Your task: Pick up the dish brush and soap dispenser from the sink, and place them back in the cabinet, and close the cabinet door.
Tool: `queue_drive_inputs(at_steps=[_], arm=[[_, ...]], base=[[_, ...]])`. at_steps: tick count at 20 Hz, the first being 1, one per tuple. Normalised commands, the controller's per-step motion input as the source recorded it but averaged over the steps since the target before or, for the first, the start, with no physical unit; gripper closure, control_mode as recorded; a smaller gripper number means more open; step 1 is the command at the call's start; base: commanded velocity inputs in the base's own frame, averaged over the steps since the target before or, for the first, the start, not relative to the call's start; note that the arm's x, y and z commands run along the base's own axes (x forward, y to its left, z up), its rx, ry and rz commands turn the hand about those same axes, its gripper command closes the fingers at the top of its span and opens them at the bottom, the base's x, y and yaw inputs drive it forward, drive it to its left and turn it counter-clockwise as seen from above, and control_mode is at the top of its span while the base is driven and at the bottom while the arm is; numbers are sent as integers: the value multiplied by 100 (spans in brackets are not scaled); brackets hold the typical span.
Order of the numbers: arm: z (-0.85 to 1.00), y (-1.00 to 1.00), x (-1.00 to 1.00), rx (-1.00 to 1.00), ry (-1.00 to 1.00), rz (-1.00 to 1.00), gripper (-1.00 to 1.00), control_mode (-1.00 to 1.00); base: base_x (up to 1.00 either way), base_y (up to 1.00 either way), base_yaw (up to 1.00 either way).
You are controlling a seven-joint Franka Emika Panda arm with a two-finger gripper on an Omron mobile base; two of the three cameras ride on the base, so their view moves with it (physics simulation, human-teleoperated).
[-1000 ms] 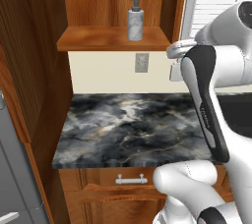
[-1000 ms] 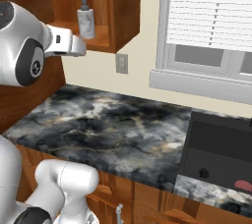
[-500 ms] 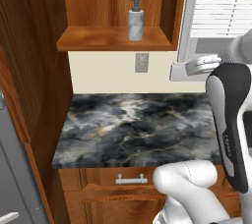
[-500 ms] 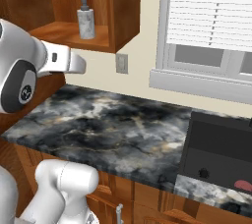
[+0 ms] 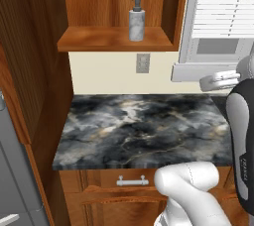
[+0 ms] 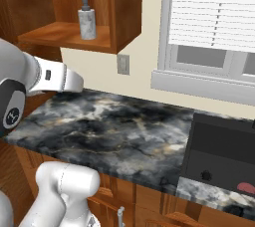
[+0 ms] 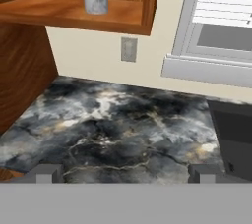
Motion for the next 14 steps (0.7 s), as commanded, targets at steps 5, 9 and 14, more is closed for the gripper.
queue_drive_inputs(at_steps=[5, 9, 14], arm=[[-25, -1, -22, 0, 3, 0, -100, -100], [-12, 0, -6, 0, 8, 0, -100, -100], [-1, 0, 0, 0, 16, 0, -100, -100]], base=[[0, 0, 0], [0, 0, 0], [0, 0, 0]])
